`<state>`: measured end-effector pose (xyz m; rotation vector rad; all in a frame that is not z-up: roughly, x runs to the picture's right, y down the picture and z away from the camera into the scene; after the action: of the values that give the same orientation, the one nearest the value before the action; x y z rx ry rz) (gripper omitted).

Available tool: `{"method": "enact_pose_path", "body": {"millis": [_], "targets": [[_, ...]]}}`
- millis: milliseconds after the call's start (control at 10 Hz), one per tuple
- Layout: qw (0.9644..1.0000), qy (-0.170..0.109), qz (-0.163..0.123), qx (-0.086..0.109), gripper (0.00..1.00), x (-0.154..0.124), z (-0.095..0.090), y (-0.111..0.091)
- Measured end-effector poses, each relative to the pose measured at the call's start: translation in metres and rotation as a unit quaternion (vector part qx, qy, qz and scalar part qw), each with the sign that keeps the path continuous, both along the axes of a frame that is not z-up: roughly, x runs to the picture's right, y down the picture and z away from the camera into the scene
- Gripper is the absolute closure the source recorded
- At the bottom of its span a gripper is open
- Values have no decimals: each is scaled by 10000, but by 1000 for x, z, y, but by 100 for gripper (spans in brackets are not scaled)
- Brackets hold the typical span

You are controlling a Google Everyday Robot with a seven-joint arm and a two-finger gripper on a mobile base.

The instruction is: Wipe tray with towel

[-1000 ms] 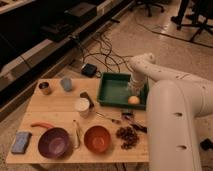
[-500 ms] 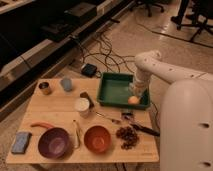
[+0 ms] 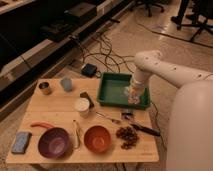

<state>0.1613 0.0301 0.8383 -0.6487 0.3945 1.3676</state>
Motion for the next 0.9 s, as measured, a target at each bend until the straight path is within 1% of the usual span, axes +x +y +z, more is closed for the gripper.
{"method": "enact_pose_path", "body": {"millis": [200, 400, 600, 700, 900], "targets": [[9995, -274, -172, 27, 100, -31, 17, -11], [9979, -579, -284, 117, 100, -57, 37, -28], [9961, -771, -357, 226, 100, -64, 57, -38], [9953, -832, -386, 323, 100, -62, 75, -43], [9932, -922, -496, 509, 100, -61, 99, -55]]}}
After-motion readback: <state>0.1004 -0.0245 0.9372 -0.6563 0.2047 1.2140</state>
